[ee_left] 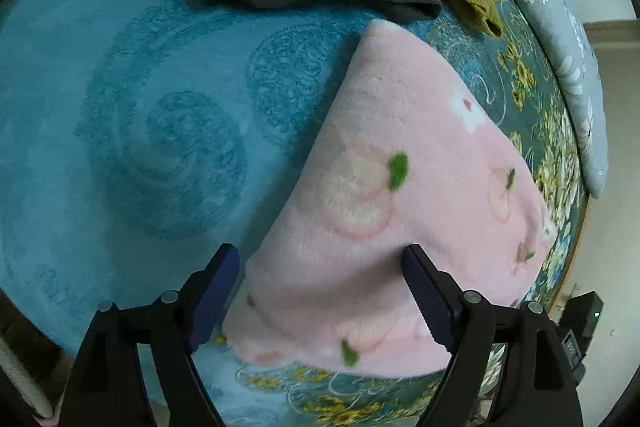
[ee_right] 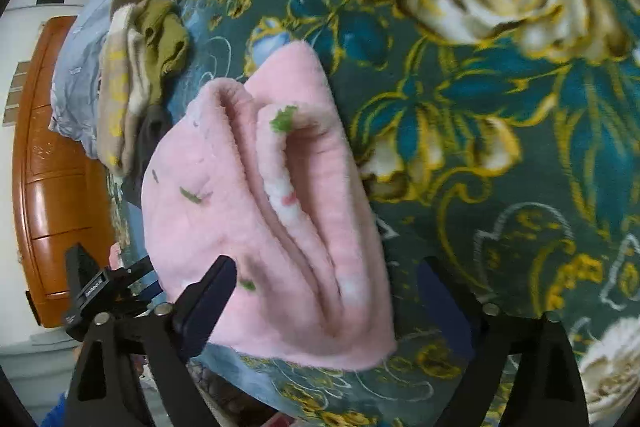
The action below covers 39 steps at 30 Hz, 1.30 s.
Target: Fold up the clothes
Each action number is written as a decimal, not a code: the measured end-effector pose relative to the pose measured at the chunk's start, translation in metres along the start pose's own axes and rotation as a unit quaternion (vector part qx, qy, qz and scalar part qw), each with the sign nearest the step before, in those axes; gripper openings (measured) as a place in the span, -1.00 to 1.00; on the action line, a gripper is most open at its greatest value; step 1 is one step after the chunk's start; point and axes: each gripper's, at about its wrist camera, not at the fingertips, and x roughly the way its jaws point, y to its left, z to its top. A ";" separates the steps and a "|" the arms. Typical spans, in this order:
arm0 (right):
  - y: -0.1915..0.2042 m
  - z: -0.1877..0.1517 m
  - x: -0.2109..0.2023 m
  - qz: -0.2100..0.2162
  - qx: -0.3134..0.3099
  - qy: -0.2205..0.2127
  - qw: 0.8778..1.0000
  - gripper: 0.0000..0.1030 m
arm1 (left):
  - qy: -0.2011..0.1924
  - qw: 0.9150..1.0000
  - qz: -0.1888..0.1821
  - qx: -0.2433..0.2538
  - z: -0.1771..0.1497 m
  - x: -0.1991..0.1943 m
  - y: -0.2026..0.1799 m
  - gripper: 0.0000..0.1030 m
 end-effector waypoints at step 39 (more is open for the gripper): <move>0.086 -0.057 -0.064 -0.018 -0.006 -0.067 0.998 -0.19 | -0.016 0.988 -0.085 0.124 -0.028 -0.081 0.005 -0.60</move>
